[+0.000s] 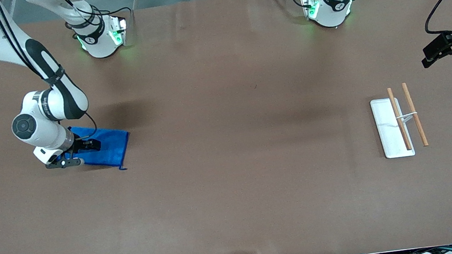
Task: Right arm passes towel to left arm to hang
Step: 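Reach the right gripper down and grasp the blue towel's edge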
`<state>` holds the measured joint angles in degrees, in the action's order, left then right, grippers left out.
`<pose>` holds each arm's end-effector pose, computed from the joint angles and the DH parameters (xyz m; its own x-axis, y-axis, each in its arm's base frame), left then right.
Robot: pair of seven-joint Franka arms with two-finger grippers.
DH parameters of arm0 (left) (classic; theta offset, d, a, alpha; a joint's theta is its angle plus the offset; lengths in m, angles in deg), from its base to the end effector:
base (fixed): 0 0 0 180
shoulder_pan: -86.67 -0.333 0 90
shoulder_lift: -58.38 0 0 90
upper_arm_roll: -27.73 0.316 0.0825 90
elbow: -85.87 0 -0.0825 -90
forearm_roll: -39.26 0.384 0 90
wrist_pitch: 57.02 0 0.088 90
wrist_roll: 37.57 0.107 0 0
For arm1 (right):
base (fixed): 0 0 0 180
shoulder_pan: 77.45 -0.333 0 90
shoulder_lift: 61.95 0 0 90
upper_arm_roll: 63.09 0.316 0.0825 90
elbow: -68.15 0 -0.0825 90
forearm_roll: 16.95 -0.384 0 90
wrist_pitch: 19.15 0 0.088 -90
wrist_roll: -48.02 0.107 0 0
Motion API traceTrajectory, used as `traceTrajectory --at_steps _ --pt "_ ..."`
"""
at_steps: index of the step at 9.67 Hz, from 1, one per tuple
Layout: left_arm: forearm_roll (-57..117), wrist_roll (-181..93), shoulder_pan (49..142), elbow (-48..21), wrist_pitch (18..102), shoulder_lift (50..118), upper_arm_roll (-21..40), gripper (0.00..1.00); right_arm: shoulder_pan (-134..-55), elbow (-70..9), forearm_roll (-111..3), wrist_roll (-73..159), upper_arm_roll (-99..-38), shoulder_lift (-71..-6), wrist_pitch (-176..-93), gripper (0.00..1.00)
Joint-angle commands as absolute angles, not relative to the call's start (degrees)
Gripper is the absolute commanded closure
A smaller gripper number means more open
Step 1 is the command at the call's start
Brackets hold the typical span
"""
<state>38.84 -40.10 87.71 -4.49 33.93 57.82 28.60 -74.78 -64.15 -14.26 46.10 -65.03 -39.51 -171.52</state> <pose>0.5532 -0.0024 0.6284 0.9990 0.0413 0.0197 0.0411 -0.9991 0.0084 0.5172 -0.0411 0.1710 0.9991 -0.0033 -0.0432 -0.0019 -0.9995 0.0315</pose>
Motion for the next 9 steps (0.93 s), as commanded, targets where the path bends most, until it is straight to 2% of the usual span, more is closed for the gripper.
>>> traceTrajectory --at_steps 1,2,4,5,6,8,9 --pt "38.6 -39.7 87.9 -4.8 34.3 59.2 28.6 0.0 -73.8 -68.2 -13.6 45.7 -64.7 -39.1 -178.5 0.17" --pt "38.7 -39.6 88.0 -4.8 34.5 59.2 28.6 0.0 -73.7 -68.3 -13.6 45.7 -64.7 -39.2 -177.5 0.41" --pt "38.7 -39.6 87.8 -4.8 34.8 59.2 28.6 0.0 -74.1 -66.8 -13.6 46.1 -64.6 -40.8 -169.8 0.84" --pt "38.6 -39.6 87.7 -4.8 34.9 59.2 28.6 0.0 -74.0 -64.0 -13.6 45.9 -64.6 -41.4 -164.0 0.93" --pt "38.7 -39.6 87.8 -4.8 34.9 59.3 28.7 0.0 -74.2 -60.5 -13.7 45.9 -64.5 -42.3 -156.3 0.97" --pt "38.7 -39.7 87.8 -4.8 34.9 59.2 28.6 0.0 -74.7 -47.0 -19.9 46.4 -64.2 -42.5 -133.4 0.98" --pt "38.6 -39.8 87.7 -4.8 34.9 59.3 28.7 0.0 -76.1 -40.4 -23.9 46.9 -64.3 -42.4 -125.4 0.99"
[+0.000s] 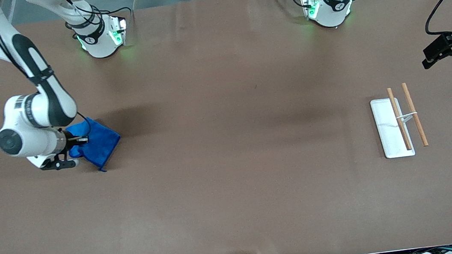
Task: Right arm passes towel to left arm to hang
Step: 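Lift the blue towel with the right gripper toward the table's middle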
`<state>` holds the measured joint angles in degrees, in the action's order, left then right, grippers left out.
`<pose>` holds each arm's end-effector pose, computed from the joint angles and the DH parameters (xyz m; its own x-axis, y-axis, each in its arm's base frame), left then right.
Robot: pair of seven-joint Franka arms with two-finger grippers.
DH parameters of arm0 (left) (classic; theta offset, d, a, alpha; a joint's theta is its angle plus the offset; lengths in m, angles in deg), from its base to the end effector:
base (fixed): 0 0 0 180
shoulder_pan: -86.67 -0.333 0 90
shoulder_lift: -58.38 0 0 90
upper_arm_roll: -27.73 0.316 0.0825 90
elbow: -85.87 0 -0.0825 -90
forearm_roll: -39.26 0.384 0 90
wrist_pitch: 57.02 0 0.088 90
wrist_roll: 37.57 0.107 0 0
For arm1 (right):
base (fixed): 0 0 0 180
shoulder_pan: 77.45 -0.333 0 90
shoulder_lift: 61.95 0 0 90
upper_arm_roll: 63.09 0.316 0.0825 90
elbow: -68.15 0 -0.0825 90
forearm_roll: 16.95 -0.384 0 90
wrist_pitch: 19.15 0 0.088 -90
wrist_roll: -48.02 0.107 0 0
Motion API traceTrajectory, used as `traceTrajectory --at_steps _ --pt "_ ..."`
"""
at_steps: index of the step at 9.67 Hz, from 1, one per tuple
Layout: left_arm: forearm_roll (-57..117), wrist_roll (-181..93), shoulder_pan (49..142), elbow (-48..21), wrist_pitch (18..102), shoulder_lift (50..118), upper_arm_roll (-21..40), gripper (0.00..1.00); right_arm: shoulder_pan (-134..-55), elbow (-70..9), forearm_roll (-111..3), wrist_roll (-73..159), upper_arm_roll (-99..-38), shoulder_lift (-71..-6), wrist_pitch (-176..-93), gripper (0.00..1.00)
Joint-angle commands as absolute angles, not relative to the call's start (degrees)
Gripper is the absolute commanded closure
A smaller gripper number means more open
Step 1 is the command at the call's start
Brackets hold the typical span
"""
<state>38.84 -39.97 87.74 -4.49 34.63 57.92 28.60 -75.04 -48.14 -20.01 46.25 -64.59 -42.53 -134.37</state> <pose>0.5550 -0.0027 0.6286 0.9988 0.0386 0.0302 0.0384 -0.9992 0.0087 0.5540 -0.0345 0.2554 0.9353 -0.0574 -0.3491 -0.0759 -0.9963 -0.0394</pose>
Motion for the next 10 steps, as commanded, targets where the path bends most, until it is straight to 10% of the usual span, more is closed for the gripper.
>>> traceTrajectory --at_steps 1,6,10 --pt "38.6 -39.6 87.7 -4.9 34.8 59.3 28.7 0.0 -77.5 -36.4 -23.8 49.3 -64.2 -42.4 -121.4 0.99" --pt "38.5 -39.3 87.6 -5.3 34.4 59.8 28.5 0.0 -80.9 -28.4 -34.1 50.2 -54.0 -42.3 -117.8 0.99" --pt "26.7 -32.9 87.5 -7.9 32.6 58.4 28.3 0.0 -82.3 -28.4 -50.6 48.9 -42.4 -36.7 -130.3 0.99"
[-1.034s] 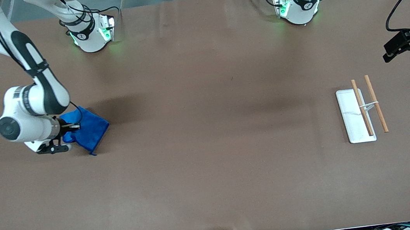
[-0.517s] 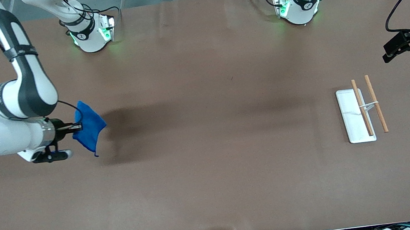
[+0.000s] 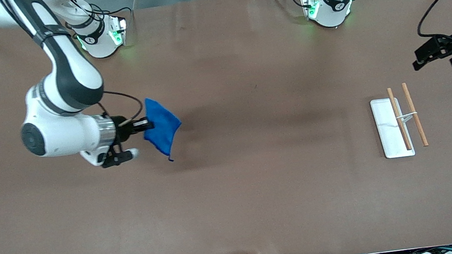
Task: Right arm passes towel to left arm to hang
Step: 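Lift the blue towel with the right gripper toward the table's middle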
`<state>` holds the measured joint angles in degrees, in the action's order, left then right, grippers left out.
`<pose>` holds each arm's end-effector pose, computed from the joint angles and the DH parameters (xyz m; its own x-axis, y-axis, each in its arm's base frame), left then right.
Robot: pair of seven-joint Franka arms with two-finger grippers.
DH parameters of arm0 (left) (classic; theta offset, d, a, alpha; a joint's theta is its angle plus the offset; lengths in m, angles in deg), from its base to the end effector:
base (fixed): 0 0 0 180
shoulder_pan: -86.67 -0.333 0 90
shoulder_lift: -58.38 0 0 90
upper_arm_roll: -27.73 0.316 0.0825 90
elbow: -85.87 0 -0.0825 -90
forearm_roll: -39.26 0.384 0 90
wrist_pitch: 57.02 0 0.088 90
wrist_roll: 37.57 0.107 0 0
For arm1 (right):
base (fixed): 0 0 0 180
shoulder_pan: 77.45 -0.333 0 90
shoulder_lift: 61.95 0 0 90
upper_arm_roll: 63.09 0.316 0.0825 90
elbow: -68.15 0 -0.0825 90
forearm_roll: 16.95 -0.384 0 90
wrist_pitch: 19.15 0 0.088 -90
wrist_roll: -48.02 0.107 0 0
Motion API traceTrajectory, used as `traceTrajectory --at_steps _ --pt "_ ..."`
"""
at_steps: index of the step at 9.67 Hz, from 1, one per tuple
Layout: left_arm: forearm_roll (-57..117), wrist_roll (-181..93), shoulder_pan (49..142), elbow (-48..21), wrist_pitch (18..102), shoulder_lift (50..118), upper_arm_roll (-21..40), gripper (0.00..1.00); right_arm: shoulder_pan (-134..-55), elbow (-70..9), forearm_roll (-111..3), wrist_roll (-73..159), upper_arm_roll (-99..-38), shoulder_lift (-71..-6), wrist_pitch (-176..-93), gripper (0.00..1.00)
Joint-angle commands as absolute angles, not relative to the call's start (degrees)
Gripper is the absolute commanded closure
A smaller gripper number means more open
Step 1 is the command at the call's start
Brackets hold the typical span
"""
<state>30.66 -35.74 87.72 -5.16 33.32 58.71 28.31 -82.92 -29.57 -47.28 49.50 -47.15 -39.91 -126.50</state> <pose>0.5561 -0.0205 0.6145 0.9992 -0.0389 -0.0131 -0.0365 -0.9880 0.1499 0.5856 0.2531 0.3739 0.9446 0.1934 -0.2653 0.0281 -0.8527 -0.5216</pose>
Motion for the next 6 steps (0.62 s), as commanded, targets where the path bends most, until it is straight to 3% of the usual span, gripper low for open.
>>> traceTrajectory --at_steps 1,3,6 --pt "24.6 -31.6 87.5 -7.9 29.5 58.4 28.3 0.0 -82.5 -28.4 -54.4 48.9 -38.9 -35.6 -134.6 0.99" --pt "19.2 -29.9 87.9 -8.3 23.9 58.8 28.3 0.0 -83.1 -28.3 -60.7 48.9 -31.5 -32.0 -142.2 0.99" --pt "13.6 -19.2 87.5 -11.2 23.0 59.1 28.9 0.0 -84.9 -22.0 -74.8 47.7 -26.9 -27.2 -142.6 0.99"
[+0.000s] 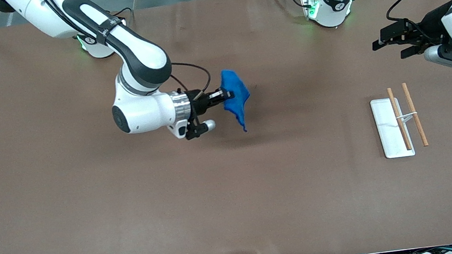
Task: Right arm passes towel to left arm to hang
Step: 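Carry the towel with the right gripper while the left gripper approaches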
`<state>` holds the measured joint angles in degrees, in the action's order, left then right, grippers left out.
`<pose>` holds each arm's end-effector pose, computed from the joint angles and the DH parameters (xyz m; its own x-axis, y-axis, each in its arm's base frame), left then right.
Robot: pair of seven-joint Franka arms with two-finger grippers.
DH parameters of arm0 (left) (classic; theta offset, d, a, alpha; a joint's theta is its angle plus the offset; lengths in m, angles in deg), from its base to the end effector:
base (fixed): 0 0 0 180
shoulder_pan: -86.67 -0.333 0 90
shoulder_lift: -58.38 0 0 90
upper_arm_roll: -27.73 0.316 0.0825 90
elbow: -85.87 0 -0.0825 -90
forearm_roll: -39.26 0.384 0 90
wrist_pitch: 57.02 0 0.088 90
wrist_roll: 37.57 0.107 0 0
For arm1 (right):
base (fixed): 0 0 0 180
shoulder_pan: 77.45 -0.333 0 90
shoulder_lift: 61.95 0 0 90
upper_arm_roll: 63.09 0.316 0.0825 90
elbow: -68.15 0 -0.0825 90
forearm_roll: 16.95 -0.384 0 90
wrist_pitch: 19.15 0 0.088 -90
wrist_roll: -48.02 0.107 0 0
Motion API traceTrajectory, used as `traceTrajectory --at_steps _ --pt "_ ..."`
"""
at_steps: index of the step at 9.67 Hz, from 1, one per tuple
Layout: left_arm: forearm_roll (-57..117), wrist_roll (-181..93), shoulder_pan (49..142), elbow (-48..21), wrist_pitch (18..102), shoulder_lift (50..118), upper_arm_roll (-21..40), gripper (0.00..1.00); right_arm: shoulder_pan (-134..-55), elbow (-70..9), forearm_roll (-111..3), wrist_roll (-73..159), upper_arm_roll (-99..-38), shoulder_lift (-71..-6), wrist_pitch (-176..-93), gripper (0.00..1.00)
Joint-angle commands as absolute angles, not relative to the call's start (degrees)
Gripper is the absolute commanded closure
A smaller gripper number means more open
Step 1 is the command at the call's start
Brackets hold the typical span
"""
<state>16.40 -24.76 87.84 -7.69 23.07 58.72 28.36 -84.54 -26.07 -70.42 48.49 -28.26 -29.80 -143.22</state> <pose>0.5332 -0.0519 0.5892 0.9511 -0.2785 -0.1337 -0.1981 -0.8819 0.4278 0.5324 0.4390 0.3648 0.9308 0.2287 -0.2853 -0.1215 -0.5425 -0.8313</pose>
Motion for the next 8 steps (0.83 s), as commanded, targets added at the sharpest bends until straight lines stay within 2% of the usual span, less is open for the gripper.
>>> traceTrajectory --at_steps 1,4,8 --pt "10.7 -15.2 87.3 -13.3 23.0 59.5 29.5 0.0 -85.6 -20.5 -78.7 47.5 -26.4 -26.3 -142.6 0.99" --pt "-0.8 -8.2 87.3 -20.5 22.9 63.2 30.6 0.0 -87.5 -18.4 -94.6 42.6 -25.2 -25.3 -142.6 0.99" --pt "-16.9 -2.7 87.8 -26.2 22.7 69.3 30.4 0.0 -90.7 -16.1 -109.3 33.5 -25.1 -24.1 -142.5 0.99"
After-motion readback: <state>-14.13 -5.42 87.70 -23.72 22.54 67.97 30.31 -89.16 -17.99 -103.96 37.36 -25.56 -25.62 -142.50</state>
